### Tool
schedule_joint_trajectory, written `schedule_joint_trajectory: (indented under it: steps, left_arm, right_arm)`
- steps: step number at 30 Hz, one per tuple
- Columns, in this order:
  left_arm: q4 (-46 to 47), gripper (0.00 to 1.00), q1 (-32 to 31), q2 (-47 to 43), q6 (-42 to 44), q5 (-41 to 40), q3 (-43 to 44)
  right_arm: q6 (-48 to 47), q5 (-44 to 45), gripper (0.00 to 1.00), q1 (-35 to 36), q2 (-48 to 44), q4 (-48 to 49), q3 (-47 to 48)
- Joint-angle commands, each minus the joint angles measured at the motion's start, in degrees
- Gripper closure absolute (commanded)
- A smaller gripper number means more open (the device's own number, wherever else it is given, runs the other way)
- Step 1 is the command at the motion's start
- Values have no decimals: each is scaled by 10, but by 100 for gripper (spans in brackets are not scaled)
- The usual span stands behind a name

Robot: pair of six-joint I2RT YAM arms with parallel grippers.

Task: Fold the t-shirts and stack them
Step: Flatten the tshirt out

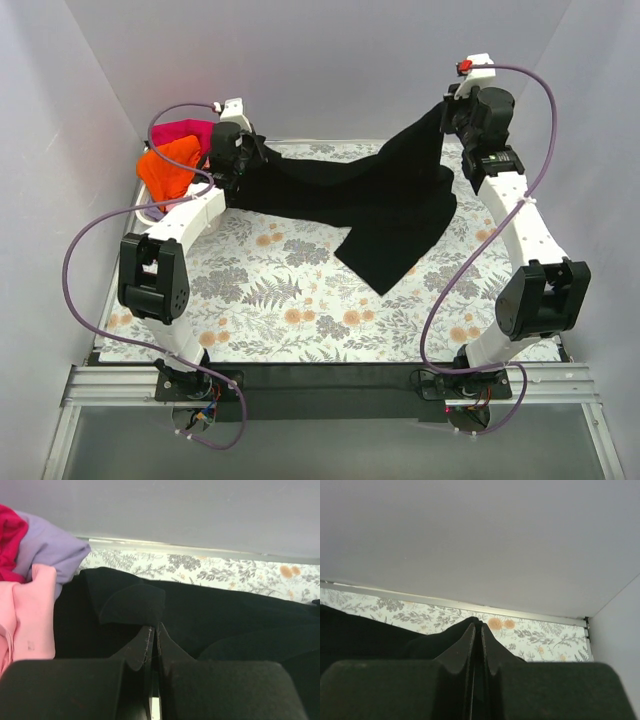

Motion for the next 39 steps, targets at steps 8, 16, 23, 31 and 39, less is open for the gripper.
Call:
schedule_joint_trajectory:
  steps: [8,16,23,31,39]
  left_arm:
    - [30,100,5,-23,10,-11,-41]
    - [29,100,6,-63,6,15,-87]
    - [39,100,4,-221,-26,90,-133]
    - [-4,100,3,-400,-64,193,-80]
    - [-44,100,3,-504,-106,271,11]
  right_arm:
    - [8,29,99,14,-51,68,-89]
    - [23,31,99,17,-155,71,-188]
    - [18,13,99,32,-299,55,-181]
    - [11,-87,99,35,-371,-13,-22]
    - [5,-154,99,35,-371,-70,196]
